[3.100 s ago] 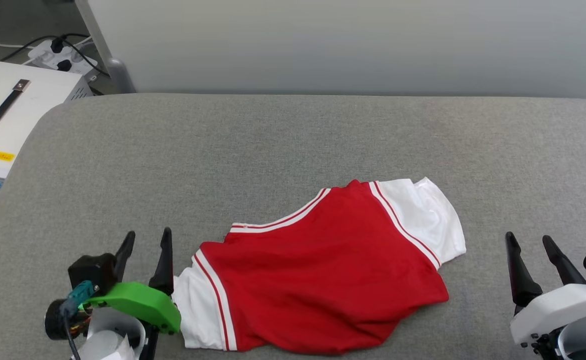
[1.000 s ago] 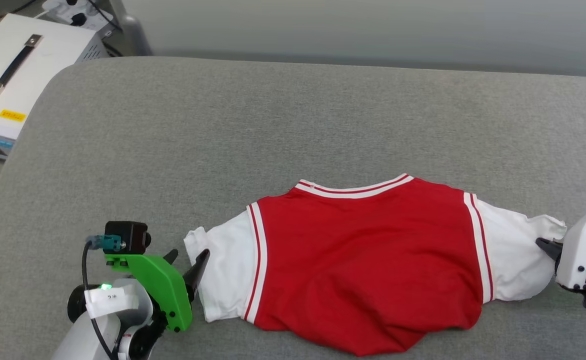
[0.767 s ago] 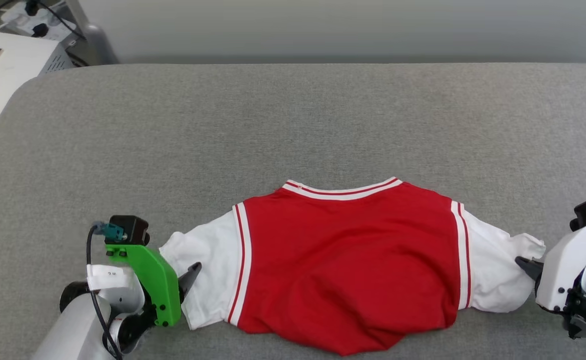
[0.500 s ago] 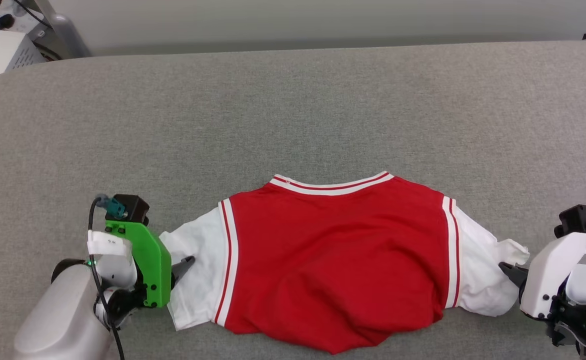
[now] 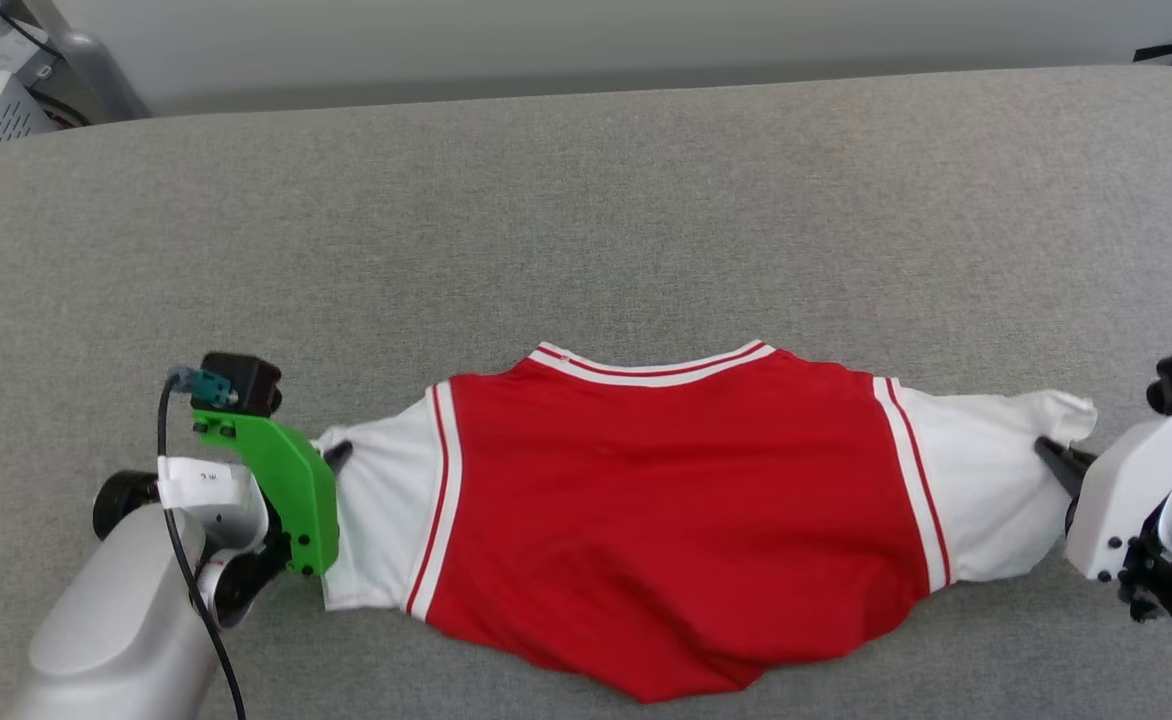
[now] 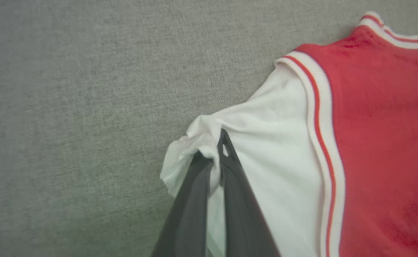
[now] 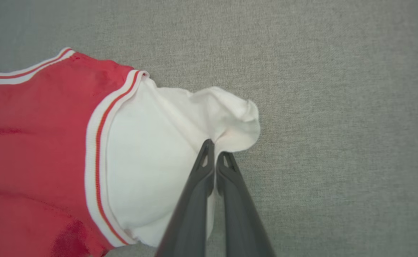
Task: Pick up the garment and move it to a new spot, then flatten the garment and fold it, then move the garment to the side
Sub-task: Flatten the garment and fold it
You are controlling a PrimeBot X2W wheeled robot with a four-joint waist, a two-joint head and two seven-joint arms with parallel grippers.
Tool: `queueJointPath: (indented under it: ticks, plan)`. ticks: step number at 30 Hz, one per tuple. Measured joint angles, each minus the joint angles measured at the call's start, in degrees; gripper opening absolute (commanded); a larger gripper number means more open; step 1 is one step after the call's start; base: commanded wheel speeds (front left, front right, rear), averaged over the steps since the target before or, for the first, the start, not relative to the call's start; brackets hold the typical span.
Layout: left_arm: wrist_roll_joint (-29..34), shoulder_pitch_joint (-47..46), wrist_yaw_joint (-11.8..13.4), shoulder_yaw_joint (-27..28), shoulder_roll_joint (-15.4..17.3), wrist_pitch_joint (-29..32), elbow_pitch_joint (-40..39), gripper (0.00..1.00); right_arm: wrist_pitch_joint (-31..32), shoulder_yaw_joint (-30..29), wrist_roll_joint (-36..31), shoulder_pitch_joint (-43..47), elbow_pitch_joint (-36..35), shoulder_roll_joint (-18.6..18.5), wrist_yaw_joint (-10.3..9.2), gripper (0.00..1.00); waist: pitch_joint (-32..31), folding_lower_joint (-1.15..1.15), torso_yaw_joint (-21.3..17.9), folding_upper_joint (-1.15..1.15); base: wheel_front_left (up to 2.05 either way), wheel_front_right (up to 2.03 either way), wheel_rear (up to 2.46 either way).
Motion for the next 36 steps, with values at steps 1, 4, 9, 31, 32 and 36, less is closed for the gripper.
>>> queueJointPath:
  ticks: [1, 4, 9, 31, 32, 36]
  plan:
    - [0.5, -0.8, 0.5, 0.4, -0.1, -1.7, -0.4, 0.00, -1.1, 0.1, -0.6, -1.1, 0.2, -0.4, 0.00, 0.00, -0.2, 0.00, 0.3, 0.00, 0.00, 0.00, 0.00]
    - [2.0, -4.5, 1.1, 1.5, 0.0, -6.3, -1.7, 0.00, -3.1, 0.8, -2.0, -5.6, 1.8, -1.3, 0.00, 0.00, -0.7, 0.00, 1.0, 0.00, 0.00, 0.00, 0.00]
    - [4.1, -12.5, 1.4, 2.3, -0.5, -10.4, -2.8, 0.00, -5.8, 3.4, -3.4, -16.5, 8.2, -4.0, 0.00, 0.00, -0.8, 0.00, 1.7, 0.00, 0.00, 0.00, 0.00]
    - [10.2, -58.9, 1.4, 6.4, -1.1, -26.2, 15.5, 0.00, -27.5, 8.4, -9.1, -70.9, 33.1, -4.3, 0.00, 0.00, 10.6, 0.01, -1.0, 0.00, 0.00, 0.00, 0.00]
    - [10.3, -60.0, 1.4, 6.5, -1.0, -26.7, 16.0, 0.00, -28.7, 8.5, -9.6, -72.7, 34.0, -4.1, 0.00, 0.00, 11.1, 0.01, -1.2, 0.00, 0.00, 0.00, 0.00]
    - [10.3, -63.0, 1.4, 7.1, -0.7, -28.2, 18.3, 0.00, -32.3, 9.0, -10.4, -78.1, 37.7, -3.1, 0.00, 0.00, 12.8, 0.01, -1.9, 0.00, 0.00, 0.00, 0.00]
